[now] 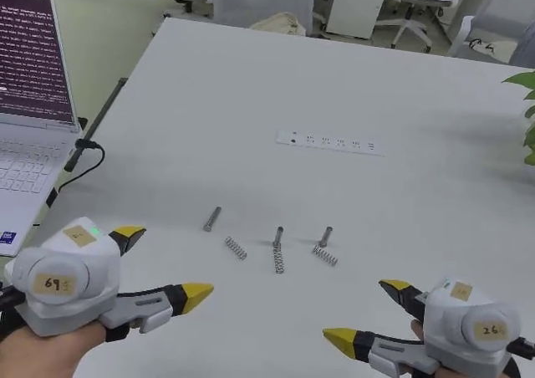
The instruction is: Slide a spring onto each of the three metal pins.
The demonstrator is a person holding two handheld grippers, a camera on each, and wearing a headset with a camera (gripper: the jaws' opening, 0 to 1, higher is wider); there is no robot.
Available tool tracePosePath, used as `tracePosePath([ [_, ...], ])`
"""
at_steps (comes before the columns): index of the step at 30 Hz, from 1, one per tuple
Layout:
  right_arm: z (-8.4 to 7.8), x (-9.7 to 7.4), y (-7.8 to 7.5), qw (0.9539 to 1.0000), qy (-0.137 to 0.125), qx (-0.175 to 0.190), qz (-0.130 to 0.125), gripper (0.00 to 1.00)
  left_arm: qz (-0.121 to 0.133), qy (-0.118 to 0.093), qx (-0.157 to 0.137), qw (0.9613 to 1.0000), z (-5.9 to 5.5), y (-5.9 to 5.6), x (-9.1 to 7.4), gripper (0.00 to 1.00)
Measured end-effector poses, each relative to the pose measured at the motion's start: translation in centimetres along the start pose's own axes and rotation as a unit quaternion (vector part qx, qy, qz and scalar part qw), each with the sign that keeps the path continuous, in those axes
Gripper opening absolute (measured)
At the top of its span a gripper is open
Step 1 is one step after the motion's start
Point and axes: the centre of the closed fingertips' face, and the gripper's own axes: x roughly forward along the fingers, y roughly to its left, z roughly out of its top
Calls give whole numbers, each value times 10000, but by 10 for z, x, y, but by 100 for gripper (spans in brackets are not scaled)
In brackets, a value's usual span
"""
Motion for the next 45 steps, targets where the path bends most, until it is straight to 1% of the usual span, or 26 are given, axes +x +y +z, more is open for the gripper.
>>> tracePosePath([
  [5,-1,3,1,10000,4,-52,24,76,-9,5,-5,10000,-3,1,1,74],
  [7,-1,3,0,10000,-4,-21,33,76,-16,-1,-20,10000,-4,2,2,74],
  [13,3,3,-4,9999,-77,79,-2,75,-47,10,19,10000,-4,1,3,74],
  [18,5,2,-8,9999,-120,104,-53,75,-52,-11,19,10000,-2,4,4,74],
  [24,10,3,-8,9998,-157,82,-60,75,-74,-20,32,10000,-2,6,4,74],
  [29,13,5,-6,9998,-185,97,-51,76,-113,16,50,9999,-3,6,5,74],
  [36,16,6,-6,9996,-240,169,-49,75,-138,9,56,9999,0,7,7,74],
  [41,17,5,-8,9993,-282,225,-81,75,-157,-32,65,9999,5,5,9,74],
  [45,19,5,-8,9993,-290,233,-96,75,-166,-37,51,9998,5,5,10,74],
])
